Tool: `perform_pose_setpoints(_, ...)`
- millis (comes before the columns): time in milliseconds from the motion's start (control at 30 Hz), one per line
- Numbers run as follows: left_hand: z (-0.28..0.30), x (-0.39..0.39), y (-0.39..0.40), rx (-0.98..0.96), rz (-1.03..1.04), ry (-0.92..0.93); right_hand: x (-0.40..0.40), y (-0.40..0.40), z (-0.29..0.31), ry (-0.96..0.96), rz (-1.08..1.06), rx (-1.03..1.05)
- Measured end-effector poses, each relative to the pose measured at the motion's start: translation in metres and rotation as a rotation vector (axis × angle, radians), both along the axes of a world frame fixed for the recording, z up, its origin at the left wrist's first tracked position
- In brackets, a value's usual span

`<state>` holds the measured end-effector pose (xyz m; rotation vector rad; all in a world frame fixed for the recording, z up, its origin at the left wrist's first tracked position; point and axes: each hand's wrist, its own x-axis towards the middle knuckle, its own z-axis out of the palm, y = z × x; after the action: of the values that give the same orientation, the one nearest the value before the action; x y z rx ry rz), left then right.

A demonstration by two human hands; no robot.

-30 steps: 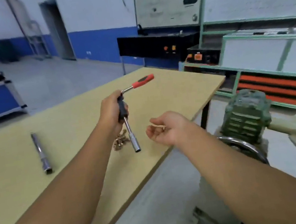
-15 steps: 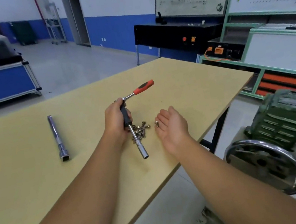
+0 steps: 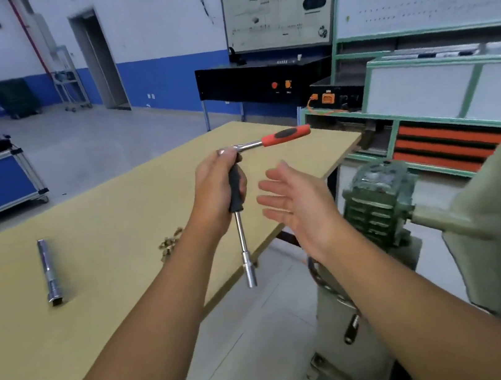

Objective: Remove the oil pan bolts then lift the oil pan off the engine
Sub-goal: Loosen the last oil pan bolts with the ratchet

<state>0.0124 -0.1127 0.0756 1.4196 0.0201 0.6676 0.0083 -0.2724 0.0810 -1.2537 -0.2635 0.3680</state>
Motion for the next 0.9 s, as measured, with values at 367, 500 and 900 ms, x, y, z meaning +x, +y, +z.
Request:
perform_pose_setpoints(367, 0.166, 0.014, -0.367, 0.228, -0.479, -0.32, -0.021, -0.287, 0.143, -0.396, -0.635, 0.239)
perform_pose_setpoints(500, 0.217, -0.014, -0.509, 0.263, -0.649, -0.53, -0.058, -0.414, 0.188, -0.492, -0.792, 0.348)
perform_pose_setpoints(900, 0.263, -0.046, -0.741, 0.627, -1.079, -0.886, -0.118, -0.662, 0.23, -0.595, -0.97, 0.431)
